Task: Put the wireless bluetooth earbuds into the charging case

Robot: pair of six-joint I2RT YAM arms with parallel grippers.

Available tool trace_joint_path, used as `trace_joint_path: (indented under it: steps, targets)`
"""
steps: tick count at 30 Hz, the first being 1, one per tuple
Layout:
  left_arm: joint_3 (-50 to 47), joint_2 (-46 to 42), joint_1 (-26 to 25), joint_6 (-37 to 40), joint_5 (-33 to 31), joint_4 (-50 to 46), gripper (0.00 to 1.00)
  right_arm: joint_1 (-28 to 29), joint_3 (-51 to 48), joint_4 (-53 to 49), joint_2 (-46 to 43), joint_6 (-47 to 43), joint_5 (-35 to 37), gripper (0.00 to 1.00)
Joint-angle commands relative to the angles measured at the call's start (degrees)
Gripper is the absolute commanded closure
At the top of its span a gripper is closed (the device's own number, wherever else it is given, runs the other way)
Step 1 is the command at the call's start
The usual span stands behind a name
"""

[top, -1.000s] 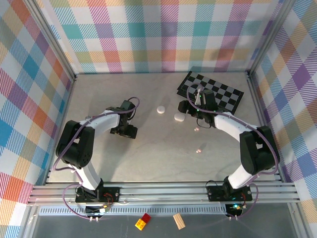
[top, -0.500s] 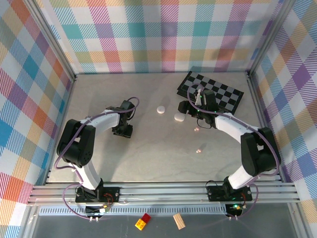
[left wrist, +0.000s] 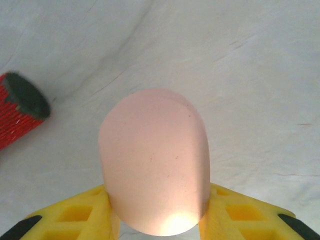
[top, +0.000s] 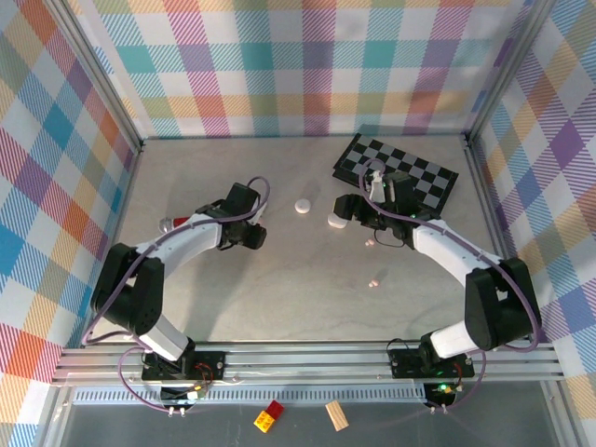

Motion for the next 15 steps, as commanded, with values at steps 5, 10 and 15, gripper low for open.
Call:
trace_joint_path:
  steps: [5, 10, 15]
  targets:
    - [-4.76, -7.53, -3.87, 7.44, 10.69, 13.13, 0.61, 0.72, 4.04, -6.12, -0.3, 3.74, -13.46, 0.22]
    - [-8.01, -11.74, -6.37, 10.96, 14.91, 20.2, 0.61, 2.34, 4.81, -6.21, -0.67, 5.66, -16.33, 0.23]
    - [-8.22, -12.51, -7.7, 13.17, 18.56, 21.57, 0.61, 4.27, 6.21, -5.89, 0.2, 6.59, -17.87, 0.23]
